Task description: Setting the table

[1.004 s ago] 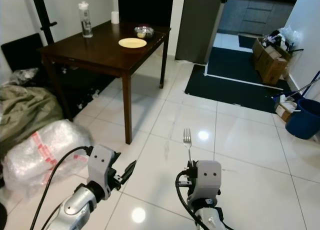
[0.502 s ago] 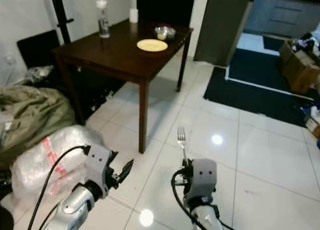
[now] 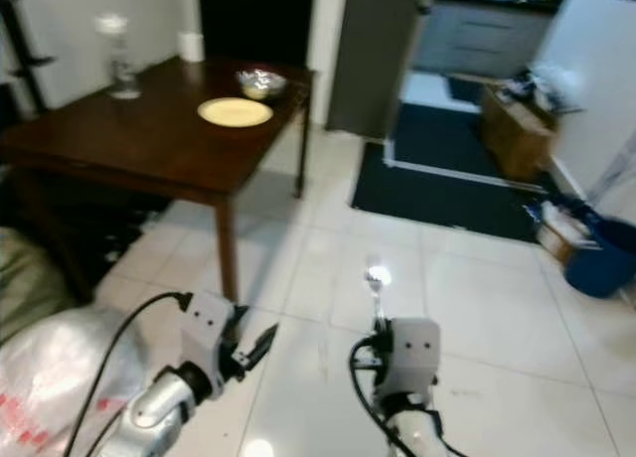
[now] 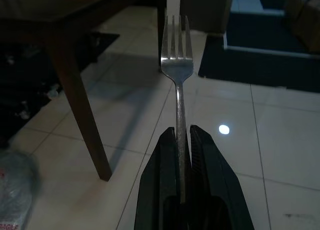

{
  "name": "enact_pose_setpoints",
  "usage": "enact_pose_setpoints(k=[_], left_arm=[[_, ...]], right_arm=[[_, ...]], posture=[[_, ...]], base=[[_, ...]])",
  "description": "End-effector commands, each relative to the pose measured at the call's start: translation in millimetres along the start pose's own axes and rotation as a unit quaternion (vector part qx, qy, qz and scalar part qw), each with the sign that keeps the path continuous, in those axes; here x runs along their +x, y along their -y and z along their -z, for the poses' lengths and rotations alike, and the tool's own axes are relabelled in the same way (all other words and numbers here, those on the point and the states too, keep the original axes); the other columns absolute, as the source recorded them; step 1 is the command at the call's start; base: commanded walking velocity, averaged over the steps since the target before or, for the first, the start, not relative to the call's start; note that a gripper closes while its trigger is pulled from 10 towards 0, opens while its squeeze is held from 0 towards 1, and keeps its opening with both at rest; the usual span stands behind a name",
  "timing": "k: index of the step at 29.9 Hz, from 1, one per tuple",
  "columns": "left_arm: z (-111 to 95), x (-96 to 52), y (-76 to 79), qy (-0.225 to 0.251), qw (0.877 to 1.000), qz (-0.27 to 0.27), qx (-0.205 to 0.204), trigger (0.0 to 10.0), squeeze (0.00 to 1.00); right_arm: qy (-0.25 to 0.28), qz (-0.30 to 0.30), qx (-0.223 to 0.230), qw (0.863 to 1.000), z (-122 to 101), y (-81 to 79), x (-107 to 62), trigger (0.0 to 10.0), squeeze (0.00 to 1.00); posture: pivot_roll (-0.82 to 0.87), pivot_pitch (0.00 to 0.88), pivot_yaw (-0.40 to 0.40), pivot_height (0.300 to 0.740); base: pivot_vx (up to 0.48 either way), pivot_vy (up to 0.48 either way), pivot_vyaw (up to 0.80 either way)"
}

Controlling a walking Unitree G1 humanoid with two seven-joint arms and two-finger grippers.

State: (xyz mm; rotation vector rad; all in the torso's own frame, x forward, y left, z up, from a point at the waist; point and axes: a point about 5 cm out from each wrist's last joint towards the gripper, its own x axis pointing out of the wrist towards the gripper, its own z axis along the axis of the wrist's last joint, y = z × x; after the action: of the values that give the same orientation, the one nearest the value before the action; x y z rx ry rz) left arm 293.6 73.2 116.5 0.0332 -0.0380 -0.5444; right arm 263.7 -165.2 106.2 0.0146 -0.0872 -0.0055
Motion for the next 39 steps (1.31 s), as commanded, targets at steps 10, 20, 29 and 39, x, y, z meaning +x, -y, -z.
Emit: enact_pose_setpoints(k=[10, 20, 29, 39], left_arm=[[2.0, 1.3, 5.1, -0.003, 1.0, 0.008, -0.004, 10.0, 0.0], [1.8, 2.1, 5.6, -0.002, 1.0, 0.011, -0.004, 10.0, 0.0], [1.4, 2.7, 5.8, -0.002, 1.0, 0.012, -0.004, 10.0, 0.0], [1.1, 3.5, 5.0, -0.002, 1.0, 0.009, -0.003, 10.0, 0.0]], right_arm=[[-0.004, 0.009, -0.006, 1.0, 1.1, 5.8, -1.3, 10.0, 0.0], [-0.003, 0.011, -0.007, 1.0, 1.1, 5.7, -1.7, 10.0, 0.0], [-0.004, 0.013, -0.005, 1.0, 1.3, 5.3, -2.0, 10.0, 0.0], [-0.001, 0.015, -0.004, 1.0, 0.5, 5.4, -2.0, 10.0, 0.0]], posture=[[-0.02, 0.061, 0.073, 0.74], [-0.02, 0.063, 0.075, 0.74], [-0.02, 0.064, 0.076, 0.74], [-0.03, 0.067, 0.08, 0.74]], base=[[0.48, 0.0, -0.78], [0.48, 0.0, -0.78], [0.48, 0.0, -0.78], [0.48, 0.0, -0.69]])
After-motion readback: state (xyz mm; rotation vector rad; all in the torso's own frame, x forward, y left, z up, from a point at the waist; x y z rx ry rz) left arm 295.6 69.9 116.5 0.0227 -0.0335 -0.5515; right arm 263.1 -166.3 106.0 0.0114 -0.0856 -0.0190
